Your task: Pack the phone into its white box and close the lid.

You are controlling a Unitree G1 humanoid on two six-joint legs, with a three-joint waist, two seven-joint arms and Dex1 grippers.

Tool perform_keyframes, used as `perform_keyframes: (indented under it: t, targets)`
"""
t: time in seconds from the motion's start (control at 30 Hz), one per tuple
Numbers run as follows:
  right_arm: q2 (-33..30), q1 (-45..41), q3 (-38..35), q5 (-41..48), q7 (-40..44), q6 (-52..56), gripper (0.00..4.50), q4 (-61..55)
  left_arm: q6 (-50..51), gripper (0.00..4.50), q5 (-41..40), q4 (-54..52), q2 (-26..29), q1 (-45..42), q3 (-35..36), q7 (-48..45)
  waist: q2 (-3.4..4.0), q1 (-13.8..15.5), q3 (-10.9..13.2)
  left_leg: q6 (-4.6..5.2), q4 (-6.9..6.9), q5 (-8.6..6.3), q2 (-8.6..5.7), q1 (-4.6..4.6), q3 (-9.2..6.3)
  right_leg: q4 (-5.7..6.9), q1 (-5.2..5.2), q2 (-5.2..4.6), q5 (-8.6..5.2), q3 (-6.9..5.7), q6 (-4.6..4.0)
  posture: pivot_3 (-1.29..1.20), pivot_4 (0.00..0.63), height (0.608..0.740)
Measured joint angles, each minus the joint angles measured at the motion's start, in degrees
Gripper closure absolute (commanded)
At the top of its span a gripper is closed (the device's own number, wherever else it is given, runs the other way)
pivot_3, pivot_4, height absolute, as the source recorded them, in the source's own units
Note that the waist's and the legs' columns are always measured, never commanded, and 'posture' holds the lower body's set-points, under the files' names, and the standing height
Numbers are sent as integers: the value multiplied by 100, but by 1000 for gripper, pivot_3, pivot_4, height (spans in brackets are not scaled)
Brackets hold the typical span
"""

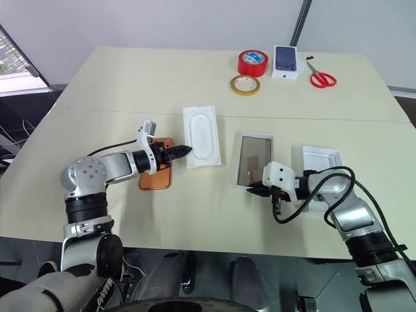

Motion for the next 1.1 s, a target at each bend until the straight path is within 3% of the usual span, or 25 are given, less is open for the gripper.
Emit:
perform_keyframes:
  t: [0.23, 0.33, 0.5, 0.8, 1.1]
  targets:
    - [611, -255, 450, -175, -339, 100, 4450, -330, 82, 4500, -107, -217, -98, -126, -37, 183, 0, -9, 0, -36, -2, 20, 0, -1, -1, 1, -2, 2, 0, 0, 0, 0, 150, 740]
    - [702, -304, 558, -181, -349, 137, 3630, -361, 59, 4500, -130, -418, -137, -84, -175, 182, -2, 12, 1, -36, 0, 21, -4, -5, -1, 0, -3, -2, 0, -1, 1, 0, 150, 740]
    - [662, -289, 444, 54, -322, 493, 1239, -522, 89, 4500, -156, -508, -447, 111, -202, 316, -3, 8, 2, -35, -2, 20, -3, -7, -3, 0, -5, -1, 1, -1, 1, 0, 150, 740]
    - [-545, 432, -903, 352, -213, 554, 1239, -527, 332, 4500, -359, -729, -686, 338, -210, 448, -6, 7, 4, -5, -2, 3, -5, -12, -4, -4, -6, -4, 1, -1, 1, 0, 150, 740]
    - [-580, 375, -1059, 155, -589, 155, 1239, -63, 73, 4500, -245, -559, -611, 431, -885, 360, -5, 2, 4, -7, -2, 5, -4, -11, -3, -3, -7, 0, 1, 0, 0, 0, 150, 740]
